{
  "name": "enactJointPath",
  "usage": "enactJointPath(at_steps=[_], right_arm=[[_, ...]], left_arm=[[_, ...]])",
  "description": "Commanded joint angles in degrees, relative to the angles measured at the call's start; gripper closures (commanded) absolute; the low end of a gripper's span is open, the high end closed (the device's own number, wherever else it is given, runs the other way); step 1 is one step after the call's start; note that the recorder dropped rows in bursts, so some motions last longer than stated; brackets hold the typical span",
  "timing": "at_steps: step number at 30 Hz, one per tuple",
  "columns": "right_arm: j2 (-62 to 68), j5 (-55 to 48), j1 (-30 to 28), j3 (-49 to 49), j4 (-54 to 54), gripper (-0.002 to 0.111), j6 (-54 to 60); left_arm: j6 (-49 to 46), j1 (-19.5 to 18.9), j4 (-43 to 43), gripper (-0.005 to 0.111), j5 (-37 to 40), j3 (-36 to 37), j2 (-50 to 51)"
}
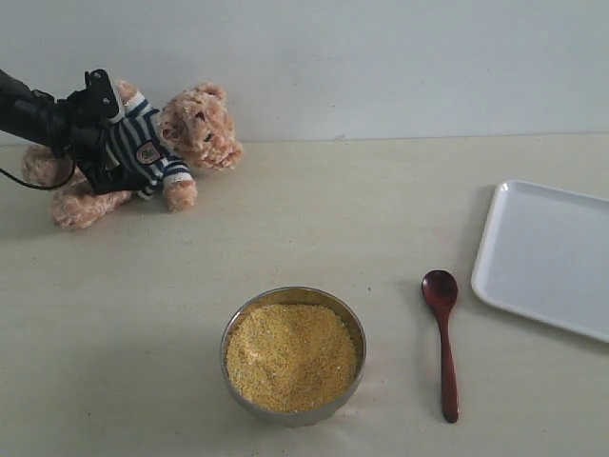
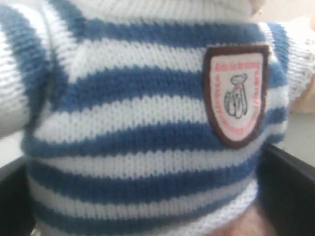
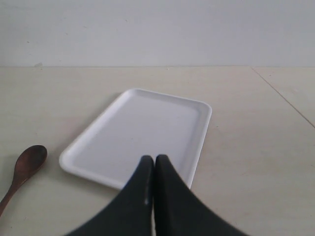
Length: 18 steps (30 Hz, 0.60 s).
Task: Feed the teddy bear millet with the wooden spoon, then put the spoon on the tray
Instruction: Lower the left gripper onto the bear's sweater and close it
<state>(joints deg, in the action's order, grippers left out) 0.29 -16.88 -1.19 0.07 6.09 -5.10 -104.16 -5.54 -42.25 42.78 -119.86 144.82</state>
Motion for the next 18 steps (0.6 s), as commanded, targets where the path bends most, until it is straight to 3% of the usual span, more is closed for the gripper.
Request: enactJointPath(at_steps=[1,7,10,14,18], right_arm=[[-0.3,0.8,-0.4,-0.1,0.4,0.107,0.0],[-0.3,0.8,-0.4,-0.1,0.4,0.107,0.0],[-0.3,0.8,-0.4,-0.1,0.4,0.107,0.0],[-0.3,0.8,-0.4,-0.1,0.4,0.107,0.0],[-0.3,0.8,-0.4,-0.1,0.4,0.107,0.0]], left_arm=[[-0.5,0.3,-2.0,-0.004,-0.6,-0.4,-0.1],[4.1,0.9,-7.2,0.003,-1.4,-0.4,-0.1],[4.1,1.8,-7.2,0.028,-1.0,-0.4,-0.1],[4.1,2.9,-5.7,0.071,-0.6,-0.4,-0.1],[6.9,3.6,-1.7,0.09,-0.4,-0.4,-0.1]])
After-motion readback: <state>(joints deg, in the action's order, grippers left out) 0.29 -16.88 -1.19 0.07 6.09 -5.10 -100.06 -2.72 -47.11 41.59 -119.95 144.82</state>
